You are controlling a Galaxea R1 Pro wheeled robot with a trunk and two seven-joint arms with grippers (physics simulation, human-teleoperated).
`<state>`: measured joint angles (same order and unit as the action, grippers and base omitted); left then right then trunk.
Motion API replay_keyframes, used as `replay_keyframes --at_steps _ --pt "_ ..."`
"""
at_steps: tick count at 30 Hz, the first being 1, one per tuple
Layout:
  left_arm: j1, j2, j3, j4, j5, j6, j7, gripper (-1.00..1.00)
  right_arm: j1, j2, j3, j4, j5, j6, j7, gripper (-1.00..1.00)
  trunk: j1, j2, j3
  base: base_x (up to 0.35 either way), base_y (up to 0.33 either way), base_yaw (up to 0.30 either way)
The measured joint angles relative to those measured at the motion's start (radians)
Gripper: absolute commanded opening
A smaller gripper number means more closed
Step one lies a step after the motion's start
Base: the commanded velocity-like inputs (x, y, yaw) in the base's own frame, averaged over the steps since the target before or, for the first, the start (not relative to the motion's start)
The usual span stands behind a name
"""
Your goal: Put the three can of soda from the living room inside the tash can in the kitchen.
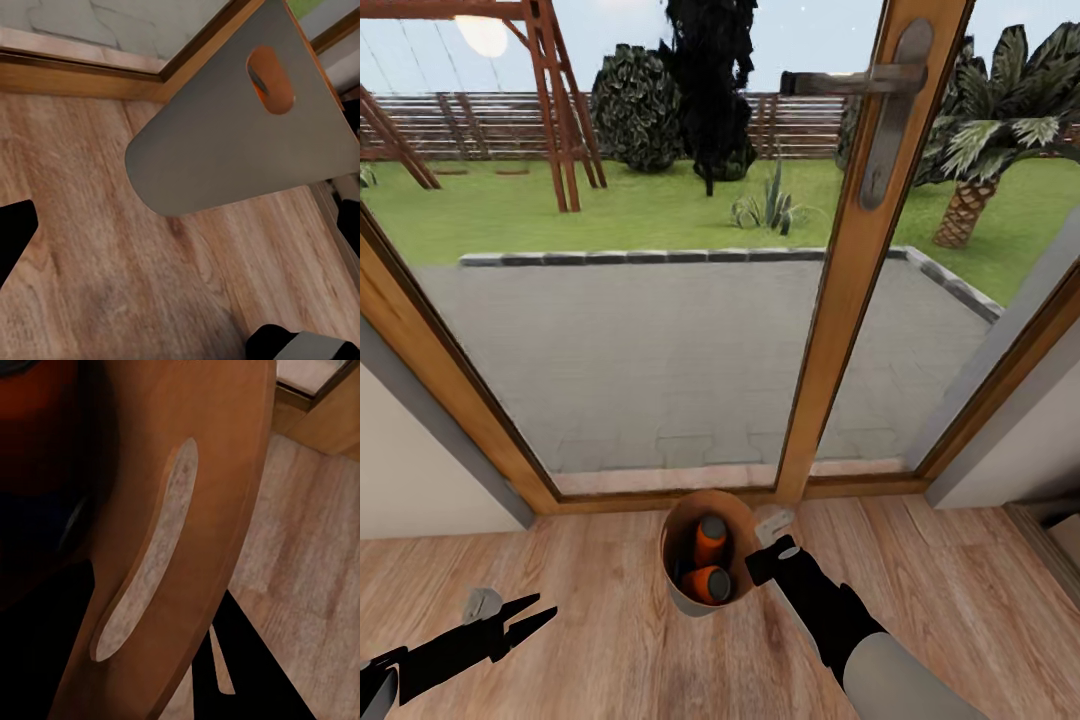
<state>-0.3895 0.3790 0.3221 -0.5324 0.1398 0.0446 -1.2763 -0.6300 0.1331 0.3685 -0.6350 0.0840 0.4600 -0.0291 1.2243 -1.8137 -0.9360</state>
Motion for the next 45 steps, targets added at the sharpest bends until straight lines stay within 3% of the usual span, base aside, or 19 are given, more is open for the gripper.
replay_keyframes --at_steps 45 --pt "0.0 0.0 0.0 0.0 0.001 0.0 0.0 1.0 0.0 0.0 0.001 0.0 0.001 0.0 0.0 -1.0 0.173 -0.315 -0.141 0.0 0.0 0.0"
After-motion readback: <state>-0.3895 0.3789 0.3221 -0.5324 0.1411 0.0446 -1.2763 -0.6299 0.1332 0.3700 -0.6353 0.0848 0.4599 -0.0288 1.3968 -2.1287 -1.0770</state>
